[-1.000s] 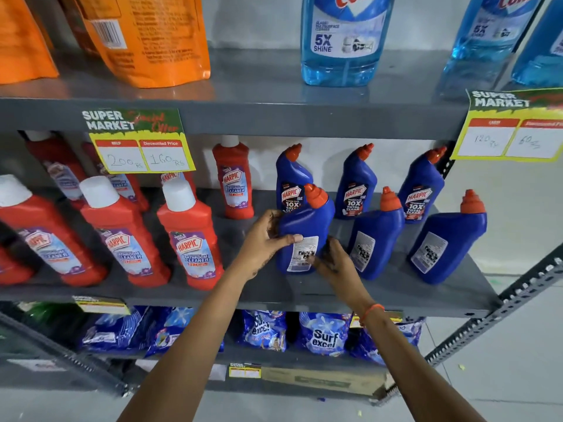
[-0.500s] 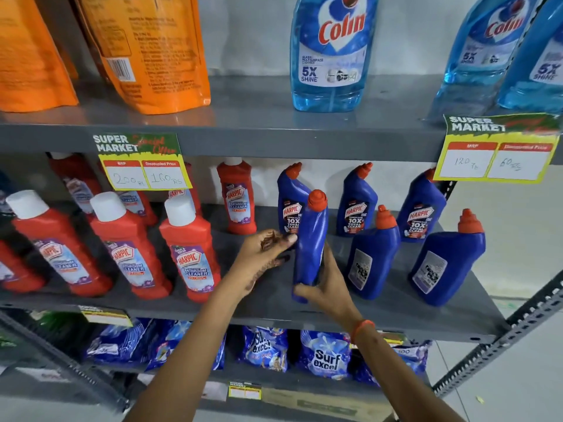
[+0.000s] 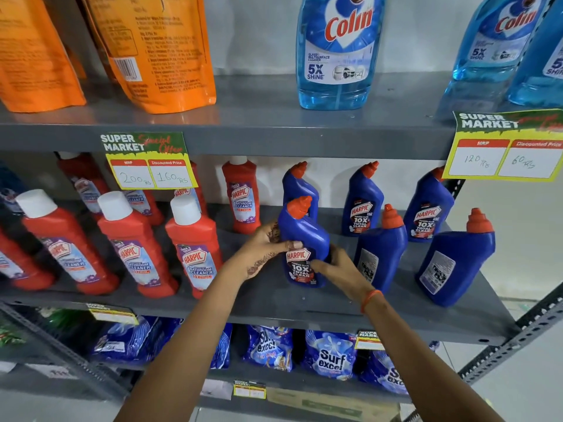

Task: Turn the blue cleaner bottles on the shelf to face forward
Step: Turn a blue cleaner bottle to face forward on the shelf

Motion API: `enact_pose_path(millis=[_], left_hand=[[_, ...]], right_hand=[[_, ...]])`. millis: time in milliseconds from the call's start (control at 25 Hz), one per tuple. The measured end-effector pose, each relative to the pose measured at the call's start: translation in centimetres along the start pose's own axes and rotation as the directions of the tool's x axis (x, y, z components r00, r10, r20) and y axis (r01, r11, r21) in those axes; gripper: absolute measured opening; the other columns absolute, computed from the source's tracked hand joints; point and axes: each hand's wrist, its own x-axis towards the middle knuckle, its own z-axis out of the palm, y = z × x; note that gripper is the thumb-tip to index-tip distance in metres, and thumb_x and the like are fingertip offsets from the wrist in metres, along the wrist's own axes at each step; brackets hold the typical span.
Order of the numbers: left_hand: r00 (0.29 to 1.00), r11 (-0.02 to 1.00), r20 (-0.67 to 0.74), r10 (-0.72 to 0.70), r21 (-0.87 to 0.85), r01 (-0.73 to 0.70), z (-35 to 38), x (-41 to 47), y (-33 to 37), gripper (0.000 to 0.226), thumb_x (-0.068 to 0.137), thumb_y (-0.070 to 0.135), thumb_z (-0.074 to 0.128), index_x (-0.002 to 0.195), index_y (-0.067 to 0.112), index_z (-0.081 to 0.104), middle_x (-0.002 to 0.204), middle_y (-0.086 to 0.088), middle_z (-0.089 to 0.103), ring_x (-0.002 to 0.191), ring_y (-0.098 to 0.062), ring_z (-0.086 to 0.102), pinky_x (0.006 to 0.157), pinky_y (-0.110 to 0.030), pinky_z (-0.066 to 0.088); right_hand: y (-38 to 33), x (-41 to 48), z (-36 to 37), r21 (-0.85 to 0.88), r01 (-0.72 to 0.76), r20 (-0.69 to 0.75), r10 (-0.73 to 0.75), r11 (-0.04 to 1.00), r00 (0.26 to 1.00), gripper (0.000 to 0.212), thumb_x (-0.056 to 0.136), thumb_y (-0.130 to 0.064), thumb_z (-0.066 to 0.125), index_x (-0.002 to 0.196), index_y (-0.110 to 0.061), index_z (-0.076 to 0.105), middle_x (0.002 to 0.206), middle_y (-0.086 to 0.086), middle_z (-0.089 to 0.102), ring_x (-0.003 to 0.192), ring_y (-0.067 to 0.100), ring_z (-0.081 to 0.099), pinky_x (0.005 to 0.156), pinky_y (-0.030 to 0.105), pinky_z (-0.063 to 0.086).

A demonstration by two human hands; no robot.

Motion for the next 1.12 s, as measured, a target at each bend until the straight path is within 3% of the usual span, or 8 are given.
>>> enact_pose_path(millis=[120,320,520,680,800,880,960,1120], left_hand=[[0.993,1.000,-0.120,0.003,0.019,-0.001,0.1,0.1,-1.5,0.051,0.074,-0.012,0.066,0.118,0.006,0.052,0.103,0.001,0.068,0.090,-0.005,0.067,0.074,-0.016,0.055],[0.989,0.999,-0.148,-0.016,0.027,0.020,-0.2,0.3,-2.2,0.051,0.072,-0.012,0.068,0.117,0.006,0.051,0.104,-0.001,0.066,0.086,0.001,0.068,0.072,-0.014,0.054],[0.988,0.998,-0.146,-0.054,0.002,0.055,-0.5,0.9,-2.5,0.048,0.072,-0.010,0.069,0.112,0.012,0.053,0.106,-0.002,0.066,0.087,-0.001,0.068,0.072,-0.015,0.055],[0.990,0.998,-0.131,-0.060,-0.041,0.055,-0.3,0.6,-2.7,0.053,0.072,-0.005,0.071,0.119,0.010,0.052,0.118,-0.012,0.065,0.108,-0.023,0.063,0.083,-0.022,0.056],[0.978,0.991,-0.201,-0.050,0.110,0.073,0.4,0.0,-2.3,0.081,0.068,0.018,0.080,0.136,0.019,0.036,0.140,-0.007,0.049,0.122,-0.018,0.052,0.095,-0.029,0.050],[0.948,0.954,-0.308,0.077,0.298,0.020,1.4,-0.9,-1.7,0.106,0.063,0.036,0.082,0.145,0.024,0.015,0.152,-0.004,0.031,0.135,-0.018,0.036,0.109,-0.036,0.037],[0.908,0.873,-0.309,0.284,0.475,-0.111,2.9,-2.0,-0.9,0.110,0.064,0.042,0.079,0.146,0.018,0.008,0.156,-0.007,0.019,0.142,-0.018,0.023,0.114,-0.032,0.026],[0.817,0.684,-0.172,0.551,0.654,-0.323,6.3,-2.2,-0.4,0.100,0.072,0.050,0.067,0.145,0.011,0.011,0.157,-0.012,0.015,0.144,-0.020,0.017,0.117,-0.040,0.025]], right_hand=[[0.6,0.8,0.8,-0.020,0.010,-0.042,-0.011,1.000,0.999,0.048,0.080,0.002,0.058,0.122,-0.018,0.046,0.106,0.000,0.063,0.089,0.002,0.064,0.073,0.015,0.054],[2.1,1.5,1.5,-0.054,0.008,-0.091,-0.013,0.999,0.996,0.054,0.081,0.007,0.054,0.126,-0.020,0.043,0.115,0.005,0.060,0.097,0.008,0.061,0.079,0.018,0.054],[2.2,1.7,1.7,-0.031,-0.026,-0.097,0.022,0.999,0.995,0.052,0.083,0.007,0.053,0.128,-0.015,0.042,0.111,0.002,0.058,0.095,0.001,0.058,0.070,0.008,0.051],[2.1,1.5,1.7,0.001,-0.065,-0.094,0.065,0.998,0.993,0.049,0.083,0.004,0.054,0.127,-0.015,0.042,0.120,0.013,0.059,0.096,0.005,0.059,0.069,0.010,0.053],[1.9,0.7,2.3,0.065,-0.049,-0.165,0.059,0.997,0.984,0.052,0.077,-0.005,0.061,0.123,-0.020,0.041,0.123,0.014,0.056,0.110,0.022,0.059,0.083,0.023,0.054],[2.0,-0.6,3.1,0.001,-0.006,-0.363,0.006,1.000,0.932,0.060,0.070,-0.025,0.060,0.127,-0.020,0.040,0.125,0.011,0.055,0.117,0.026,0.055,0.095,0.040,0.051],[1.3,-2.5,3.7,-0.116,0.068,-0.532,-0.120,0.991,0.838,0.055,0.071,-0.030,0.052,0.124,-0.020,0.043,0.121,0.008,0.054,0.113,0.026,0.055,0.096,0.044,0.049],[-0.7,-5.9,3.0,-0.321,0.191,-0.666,-0.365,0.928,0.651,0.037,0.077,-0.009,0.050,0.114,-0.012,0.050,0.111,0.000,0.048,0.107,0.016,0.048,0.093,0.020,0.041]])
